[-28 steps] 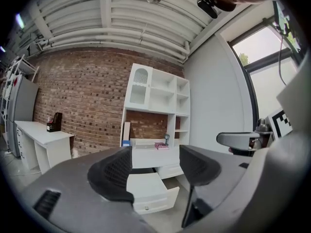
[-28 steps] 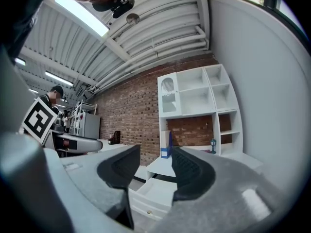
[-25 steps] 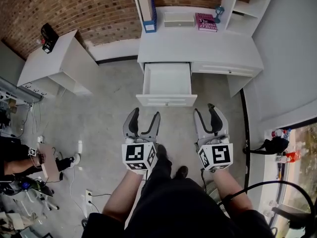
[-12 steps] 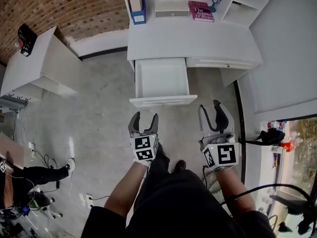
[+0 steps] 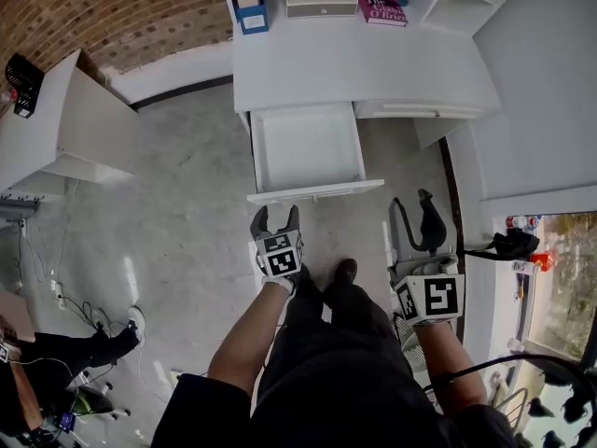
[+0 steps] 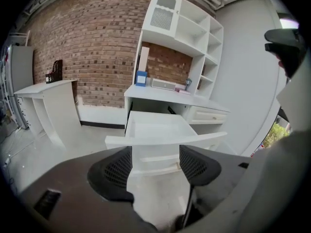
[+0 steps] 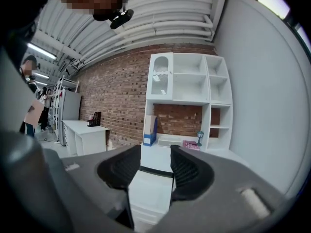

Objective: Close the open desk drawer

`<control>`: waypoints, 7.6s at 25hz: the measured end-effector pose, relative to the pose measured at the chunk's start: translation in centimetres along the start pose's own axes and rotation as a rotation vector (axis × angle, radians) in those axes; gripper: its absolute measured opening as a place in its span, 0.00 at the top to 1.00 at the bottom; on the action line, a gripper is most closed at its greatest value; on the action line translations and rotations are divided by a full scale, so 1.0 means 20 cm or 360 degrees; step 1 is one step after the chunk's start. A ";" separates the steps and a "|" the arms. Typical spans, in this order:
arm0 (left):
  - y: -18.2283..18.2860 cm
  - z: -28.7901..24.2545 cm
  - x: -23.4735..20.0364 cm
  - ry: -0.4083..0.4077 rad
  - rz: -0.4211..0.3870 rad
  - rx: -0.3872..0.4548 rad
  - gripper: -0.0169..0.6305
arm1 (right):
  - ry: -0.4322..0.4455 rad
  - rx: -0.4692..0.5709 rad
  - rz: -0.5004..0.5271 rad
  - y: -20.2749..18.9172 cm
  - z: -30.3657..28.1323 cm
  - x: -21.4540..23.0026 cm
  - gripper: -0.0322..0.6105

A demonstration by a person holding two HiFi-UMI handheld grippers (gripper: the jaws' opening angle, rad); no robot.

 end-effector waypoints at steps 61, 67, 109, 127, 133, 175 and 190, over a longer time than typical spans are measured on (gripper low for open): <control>0.54 -1.20 -0.19 0.0224 0.0045 -0.0026 0.51 | 0.0213 -0.0083 -0.0183 -0.30 -1.37 0.47 0.68; 0.57 -1.26 -0.21 0.0225 0.0051 -0.0007 0.51 | 0.0182 -0.0098 -0.0173 -0.30 -1.41 0.45 0.68; 1.64 -0.57 0.12 -0.0199 -0.0290 0.0665 0.51 | 0.0165 0.0286 -0.0199 0.14 -1.44 0.37 0.69; 2.22 -0.02 0.48 -0.0442 -0.0381 0.1152 0.51 | 0.0118 0.0582 -0.0120 0.62 -1.26 0.43 0.72; 2.22 0.02 0.51 -0.0461 -0.0353 0.1160 0.51 | 0.0133 0.0578 -0.0101 0.66 -1.23 0.41 0.72; 2.28 -0.13 0.43 -0.0513 -0.0322 0.1101 0.51 | 0.0185 0.0559 -0.0048 0.65 -1.40 0.36 0.75; 2.28 -0.17 0.35 -0.0523 -0.0306 0.1086 0.51 | 0.0167 0.0536 -0.0040 0.63 -1.44 0.31 0.76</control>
Point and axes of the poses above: the fingertips, and each gripper's own axes: z backward along the fingers, x to its right, y out of its top, the point moved 7 cm from there along z, backward along the fingers, and after that the axes turned 9 degrees about x, right-handed, at the moved point
